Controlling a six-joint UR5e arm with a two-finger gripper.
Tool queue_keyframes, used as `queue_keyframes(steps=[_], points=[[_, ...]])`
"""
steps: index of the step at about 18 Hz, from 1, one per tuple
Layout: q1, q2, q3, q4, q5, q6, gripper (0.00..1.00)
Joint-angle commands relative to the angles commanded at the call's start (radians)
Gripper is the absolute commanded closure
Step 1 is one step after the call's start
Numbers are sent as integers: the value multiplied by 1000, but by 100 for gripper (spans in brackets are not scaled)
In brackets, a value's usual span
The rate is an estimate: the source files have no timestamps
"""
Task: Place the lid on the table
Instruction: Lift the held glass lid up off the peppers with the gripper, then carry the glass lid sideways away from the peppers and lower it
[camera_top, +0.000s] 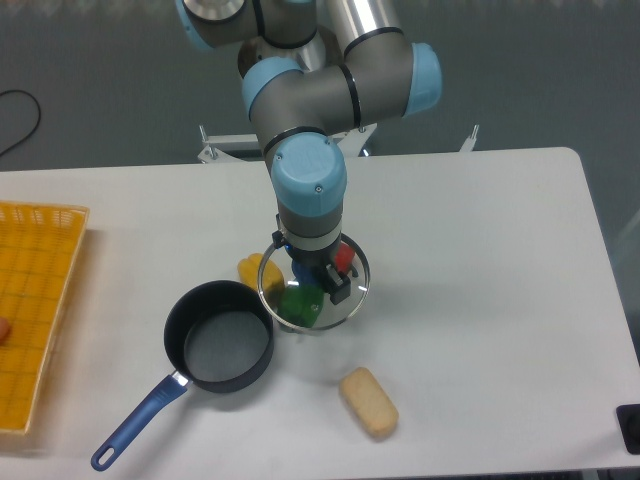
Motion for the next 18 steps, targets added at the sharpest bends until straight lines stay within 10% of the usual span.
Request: queue_keyframes(steps=[18], points=[[129,-5,-3,9,3,202,42]])
